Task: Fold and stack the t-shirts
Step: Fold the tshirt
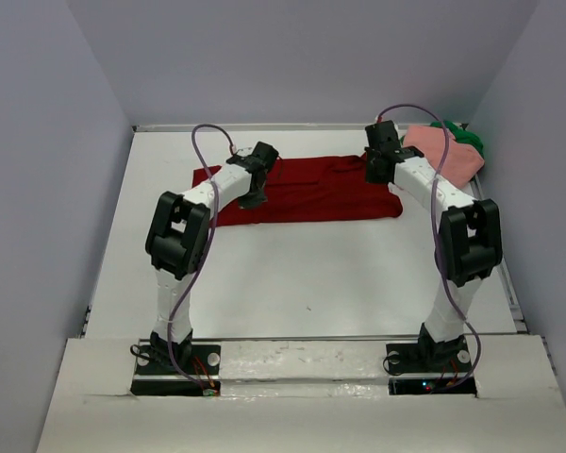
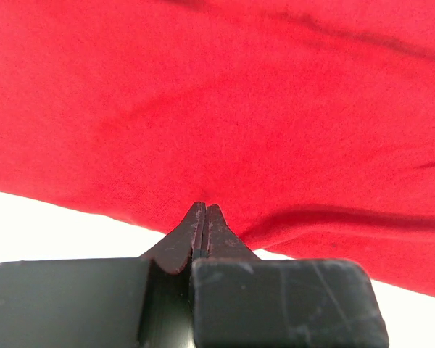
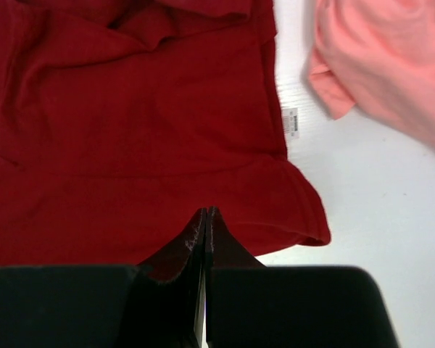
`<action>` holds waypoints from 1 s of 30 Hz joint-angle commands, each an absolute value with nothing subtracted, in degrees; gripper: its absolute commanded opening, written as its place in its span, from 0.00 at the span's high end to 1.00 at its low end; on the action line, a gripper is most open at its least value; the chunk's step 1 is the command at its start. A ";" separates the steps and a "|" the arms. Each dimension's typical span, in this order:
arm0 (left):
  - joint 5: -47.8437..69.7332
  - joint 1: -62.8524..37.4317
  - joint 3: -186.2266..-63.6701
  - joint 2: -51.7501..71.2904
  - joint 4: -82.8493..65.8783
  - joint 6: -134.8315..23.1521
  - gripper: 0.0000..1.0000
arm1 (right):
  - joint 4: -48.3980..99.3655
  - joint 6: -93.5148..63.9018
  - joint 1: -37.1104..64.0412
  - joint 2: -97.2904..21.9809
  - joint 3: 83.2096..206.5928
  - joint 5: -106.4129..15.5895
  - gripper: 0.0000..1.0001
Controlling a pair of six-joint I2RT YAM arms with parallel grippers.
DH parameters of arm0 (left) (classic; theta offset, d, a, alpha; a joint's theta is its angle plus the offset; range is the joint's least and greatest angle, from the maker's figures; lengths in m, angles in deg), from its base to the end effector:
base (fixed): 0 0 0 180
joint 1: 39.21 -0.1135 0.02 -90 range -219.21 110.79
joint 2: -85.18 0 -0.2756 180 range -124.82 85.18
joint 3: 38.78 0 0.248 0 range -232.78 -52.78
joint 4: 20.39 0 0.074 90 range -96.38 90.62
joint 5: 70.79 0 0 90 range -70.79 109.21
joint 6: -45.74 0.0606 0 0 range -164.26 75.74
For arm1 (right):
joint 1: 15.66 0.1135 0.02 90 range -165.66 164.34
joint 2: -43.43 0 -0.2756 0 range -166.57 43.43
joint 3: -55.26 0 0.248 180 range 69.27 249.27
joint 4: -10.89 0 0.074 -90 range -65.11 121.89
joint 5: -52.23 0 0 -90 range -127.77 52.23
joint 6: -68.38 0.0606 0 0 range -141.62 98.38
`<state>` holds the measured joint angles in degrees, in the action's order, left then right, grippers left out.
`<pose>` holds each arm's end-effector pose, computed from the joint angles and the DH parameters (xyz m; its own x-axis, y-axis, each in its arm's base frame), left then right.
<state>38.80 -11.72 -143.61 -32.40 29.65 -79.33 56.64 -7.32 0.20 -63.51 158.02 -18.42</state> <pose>0.4081 -0.1894 0.1865 -0.8174 -0.1849 -0.5456 -0.2087 0.9778 -0.0187 0.4211 0.0988 0.2587 -0.7263 0.0359 -0.6864 0.1308 0.9876 -0.0867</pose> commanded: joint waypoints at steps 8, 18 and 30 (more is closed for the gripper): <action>47.33 -11.96 -157.79 -30.21 34.65 -73.71 1.00 | 58.37 -8.09 1.04 -68.28 160.76 -21.34 1.00; 36.44 -16.87 -172.56 -41.03 35.54 -67.20 1.00 | 60.13 -6.94 1.04 -69.51 162.52 -24.59 1.00; 29.84 -25.14 -182.68 -51.49 37.83 -60.88 1.00 | 61.89 -5.54 1.04 -70.13 163.14 -24.15 1.00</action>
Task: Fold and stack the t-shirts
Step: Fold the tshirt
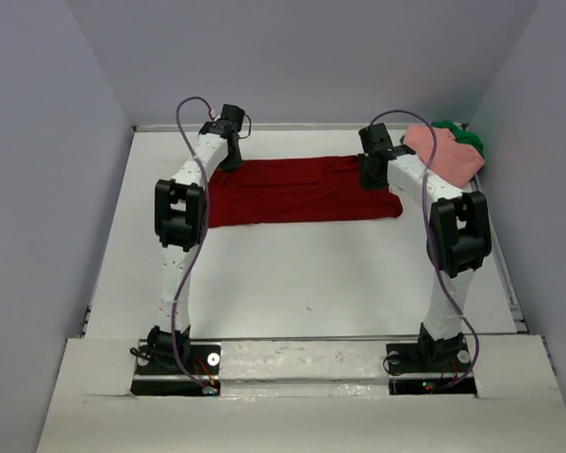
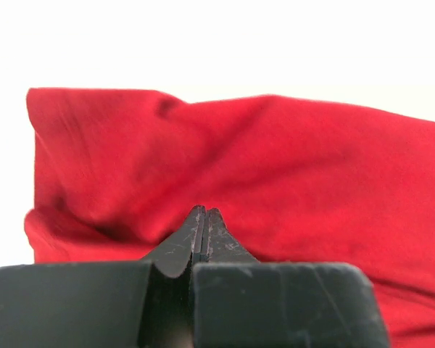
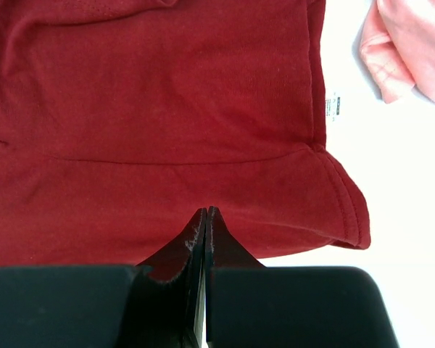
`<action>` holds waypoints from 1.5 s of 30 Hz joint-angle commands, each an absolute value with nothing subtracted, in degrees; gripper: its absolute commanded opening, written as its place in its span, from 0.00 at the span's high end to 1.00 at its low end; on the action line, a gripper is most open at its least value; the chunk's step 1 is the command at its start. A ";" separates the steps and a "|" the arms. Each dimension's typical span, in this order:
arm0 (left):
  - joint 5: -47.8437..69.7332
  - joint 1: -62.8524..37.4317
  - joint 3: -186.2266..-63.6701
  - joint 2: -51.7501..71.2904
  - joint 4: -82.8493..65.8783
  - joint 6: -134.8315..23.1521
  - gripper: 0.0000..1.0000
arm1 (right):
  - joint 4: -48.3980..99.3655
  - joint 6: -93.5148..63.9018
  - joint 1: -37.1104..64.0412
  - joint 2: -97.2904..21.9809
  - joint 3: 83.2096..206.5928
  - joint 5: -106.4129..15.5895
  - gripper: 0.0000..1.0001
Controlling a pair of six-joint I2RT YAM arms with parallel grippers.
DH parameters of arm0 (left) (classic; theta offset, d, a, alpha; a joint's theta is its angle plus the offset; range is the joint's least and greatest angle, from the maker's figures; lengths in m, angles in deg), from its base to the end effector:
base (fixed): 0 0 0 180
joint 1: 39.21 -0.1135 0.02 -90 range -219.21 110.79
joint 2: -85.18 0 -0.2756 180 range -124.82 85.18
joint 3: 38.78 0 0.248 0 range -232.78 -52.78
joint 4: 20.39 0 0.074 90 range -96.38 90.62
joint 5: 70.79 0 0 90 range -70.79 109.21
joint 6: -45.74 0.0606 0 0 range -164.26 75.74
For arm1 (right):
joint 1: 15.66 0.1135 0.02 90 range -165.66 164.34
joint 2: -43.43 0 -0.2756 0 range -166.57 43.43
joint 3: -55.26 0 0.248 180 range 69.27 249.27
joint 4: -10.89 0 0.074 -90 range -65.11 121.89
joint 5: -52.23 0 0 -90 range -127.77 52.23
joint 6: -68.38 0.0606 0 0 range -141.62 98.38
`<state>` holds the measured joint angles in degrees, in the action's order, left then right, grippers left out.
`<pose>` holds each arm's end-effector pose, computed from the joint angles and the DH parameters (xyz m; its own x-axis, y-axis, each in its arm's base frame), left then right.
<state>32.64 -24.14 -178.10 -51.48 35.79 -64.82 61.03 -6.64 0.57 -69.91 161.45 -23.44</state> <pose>0.5321 -0.1287 0.2073 -0.7689 -0.1467 -0.6223 -0.1607 0.9864 -0.0339 0.4334 0.1105 0.2240 -0.8172 0.0229 -0.5759 0.0713 0.9956 -0.0615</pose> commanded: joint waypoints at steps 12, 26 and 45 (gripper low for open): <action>23.96 -27.87 -181.80 -53.51 35.80 -60.61 1.00 | 63.47 -4.83 1.04 -70.83 162.43 -23.27 1.00; 24.12 -29.01 -183.56 -57.91 38.79 -62.89 1.00 | 65.40 -3.78 1.04 -73.03 162.08 -20.37 1.00; 27.82 -29.72 -164.15 -51.41 40.82 -76.42 1.00 | 69.80 -4.30 1.04 -81.99 166.99 -19.05 1.00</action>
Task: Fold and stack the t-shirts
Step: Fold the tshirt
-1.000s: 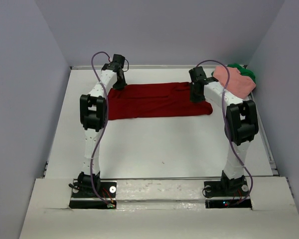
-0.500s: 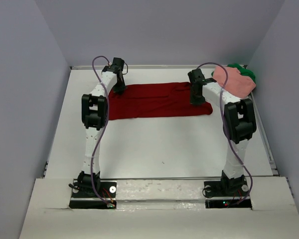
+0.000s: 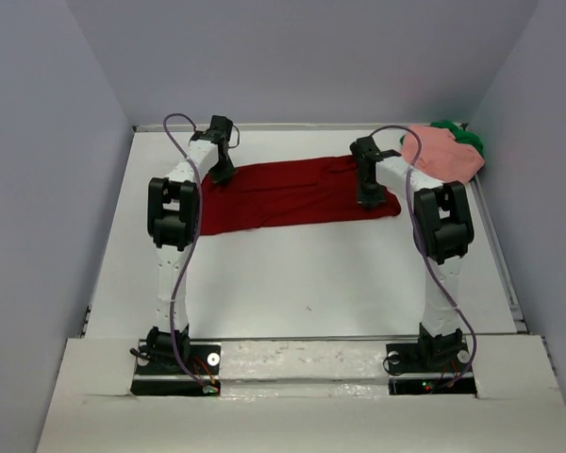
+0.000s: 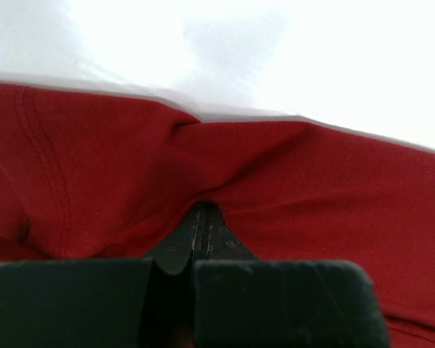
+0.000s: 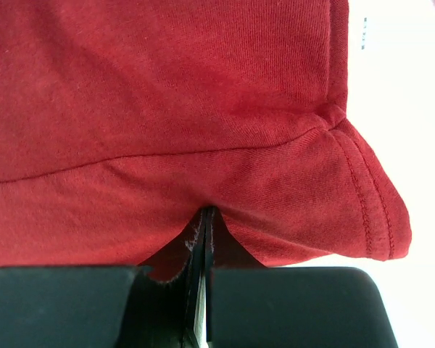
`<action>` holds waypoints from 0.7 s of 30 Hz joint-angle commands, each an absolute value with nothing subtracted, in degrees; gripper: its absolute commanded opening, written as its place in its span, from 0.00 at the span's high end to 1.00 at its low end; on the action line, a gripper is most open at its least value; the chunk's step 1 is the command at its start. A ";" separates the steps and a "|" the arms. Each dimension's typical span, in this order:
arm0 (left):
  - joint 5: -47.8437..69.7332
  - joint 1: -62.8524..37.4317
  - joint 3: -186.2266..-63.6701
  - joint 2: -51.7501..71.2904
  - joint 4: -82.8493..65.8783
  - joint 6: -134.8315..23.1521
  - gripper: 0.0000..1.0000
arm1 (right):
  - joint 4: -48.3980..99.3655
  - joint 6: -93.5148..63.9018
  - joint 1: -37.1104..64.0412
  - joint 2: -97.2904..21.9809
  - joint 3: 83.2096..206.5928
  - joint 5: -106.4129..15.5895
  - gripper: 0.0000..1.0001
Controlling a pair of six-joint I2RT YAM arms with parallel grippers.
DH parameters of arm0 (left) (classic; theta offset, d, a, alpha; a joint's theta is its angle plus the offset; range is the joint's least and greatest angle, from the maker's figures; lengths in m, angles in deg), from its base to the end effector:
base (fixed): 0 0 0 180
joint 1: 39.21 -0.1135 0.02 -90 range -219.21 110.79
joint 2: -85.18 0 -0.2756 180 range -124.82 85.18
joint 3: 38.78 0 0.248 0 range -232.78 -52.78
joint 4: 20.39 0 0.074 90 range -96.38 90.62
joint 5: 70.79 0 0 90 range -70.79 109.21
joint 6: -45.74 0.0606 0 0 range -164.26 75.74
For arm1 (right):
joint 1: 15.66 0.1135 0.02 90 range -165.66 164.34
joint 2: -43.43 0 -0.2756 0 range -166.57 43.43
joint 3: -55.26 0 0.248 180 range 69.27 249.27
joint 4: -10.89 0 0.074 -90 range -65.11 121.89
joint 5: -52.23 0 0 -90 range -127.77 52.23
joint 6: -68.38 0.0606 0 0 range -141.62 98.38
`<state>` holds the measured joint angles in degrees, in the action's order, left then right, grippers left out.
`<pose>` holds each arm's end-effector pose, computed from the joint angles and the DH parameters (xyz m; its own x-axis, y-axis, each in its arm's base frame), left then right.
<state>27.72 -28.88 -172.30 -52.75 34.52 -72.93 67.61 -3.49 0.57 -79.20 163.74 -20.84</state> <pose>0.5330 -0.0880 0.1639 -0.7918 -0.3380 -0.5087 -0.3155 0.9395 -0.1331 0.4392 0.1095 0.1603 -0.9168 0.0432 -0.3971 0.1152 0.9804 -0.1595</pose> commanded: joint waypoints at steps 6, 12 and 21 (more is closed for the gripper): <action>25.71 -29.63 -151.05 -43.94 37.12 -77.92 1.00 | 71.38 -5.45 1.04 -85.59 172.71 -21.15 1.00; 21.50 -29.19 -137.79 -35.51 31.86 -79.50 1.00 | 74.37 -7.12 0.52 -91.57 180.70 -21.86 1.00; 21.32 -22.07 -126.61 -26.45 29.48 -82.14 1.00 | 76.66 -10.28 -1.34 -97.11 191.87 -26.08 1.00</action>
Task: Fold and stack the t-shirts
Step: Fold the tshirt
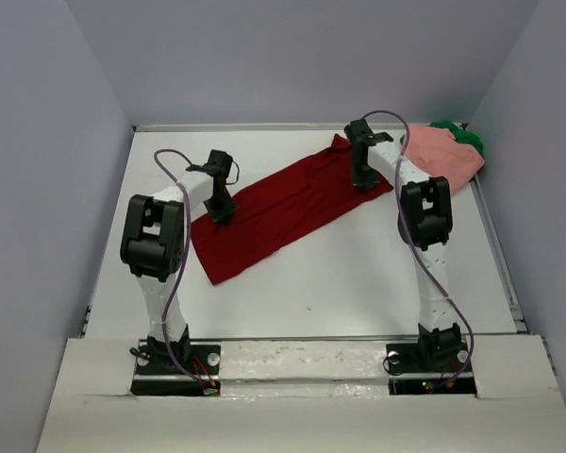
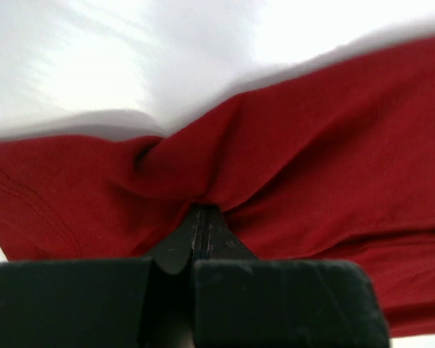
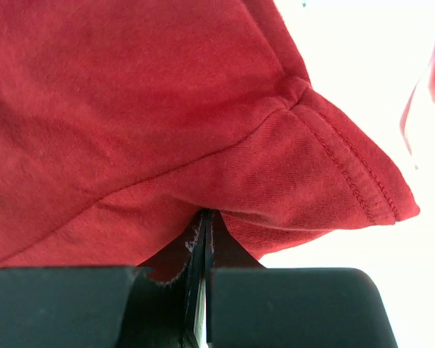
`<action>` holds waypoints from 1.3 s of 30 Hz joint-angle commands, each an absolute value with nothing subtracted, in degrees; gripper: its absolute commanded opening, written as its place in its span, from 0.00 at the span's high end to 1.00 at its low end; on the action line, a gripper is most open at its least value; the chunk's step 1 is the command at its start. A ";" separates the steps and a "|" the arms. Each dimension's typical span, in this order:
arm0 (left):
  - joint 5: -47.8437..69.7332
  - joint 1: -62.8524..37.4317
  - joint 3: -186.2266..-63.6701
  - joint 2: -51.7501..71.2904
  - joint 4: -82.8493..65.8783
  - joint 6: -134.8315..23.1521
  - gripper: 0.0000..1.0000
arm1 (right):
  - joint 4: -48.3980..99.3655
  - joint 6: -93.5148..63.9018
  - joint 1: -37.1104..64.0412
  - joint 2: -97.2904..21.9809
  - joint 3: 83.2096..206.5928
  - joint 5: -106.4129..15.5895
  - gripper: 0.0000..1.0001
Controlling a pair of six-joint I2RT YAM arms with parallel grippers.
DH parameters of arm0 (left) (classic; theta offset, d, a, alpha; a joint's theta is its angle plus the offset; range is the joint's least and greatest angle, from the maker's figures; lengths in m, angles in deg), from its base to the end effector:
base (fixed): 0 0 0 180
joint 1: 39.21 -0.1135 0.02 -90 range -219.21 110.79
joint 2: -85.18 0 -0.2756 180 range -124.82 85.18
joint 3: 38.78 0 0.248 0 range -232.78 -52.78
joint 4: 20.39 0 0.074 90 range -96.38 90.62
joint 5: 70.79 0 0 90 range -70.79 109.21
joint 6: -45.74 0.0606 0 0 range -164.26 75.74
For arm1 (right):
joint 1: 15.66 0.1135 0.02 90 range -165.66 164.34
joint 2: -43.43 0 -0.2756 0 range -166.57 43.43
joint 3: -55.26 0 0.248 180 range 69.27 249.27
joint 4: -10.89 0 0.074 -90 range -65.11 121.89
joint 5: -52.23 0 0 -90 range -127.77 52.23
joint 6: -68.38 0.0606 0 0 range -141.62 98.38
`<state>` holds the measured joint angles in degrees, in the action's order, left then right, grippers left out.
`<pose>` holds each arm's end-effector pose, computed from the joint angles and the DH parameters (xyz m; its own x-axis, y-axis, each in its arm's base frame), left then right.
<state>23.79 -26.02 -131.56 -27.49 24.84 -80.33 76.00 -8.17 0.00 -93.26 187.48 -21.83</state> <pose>0.4061 -0.0902 0.1615 -0.8286 -0.4086 -0.3827 -0.3626 0.9125 -0.1892 0.4994 0.1227 0.1593 -0.9165 -0.0247 -0.3992 0.0472 0.9845 -0.1692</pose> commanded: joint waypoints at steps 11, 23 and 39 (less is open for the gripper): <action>19.47 -9.34 -123.97 -24.16 29.39 -86.80 1.00 | 81.22 -15.02 -2.39 -107.47 210.31 -28.63 1.00; 12.18 3.67 -122.65 -24.25 27.55 -93.90 1.00 | 80.88 -21.01 -4.06 -113.11 220.79 -34.07 1.00; 11.37 15.46 -137.85 -28.56 32.55 -100.24 1.00 | 78.24 -23.56 -4.59 -112.32 221.14 -41.02 1.00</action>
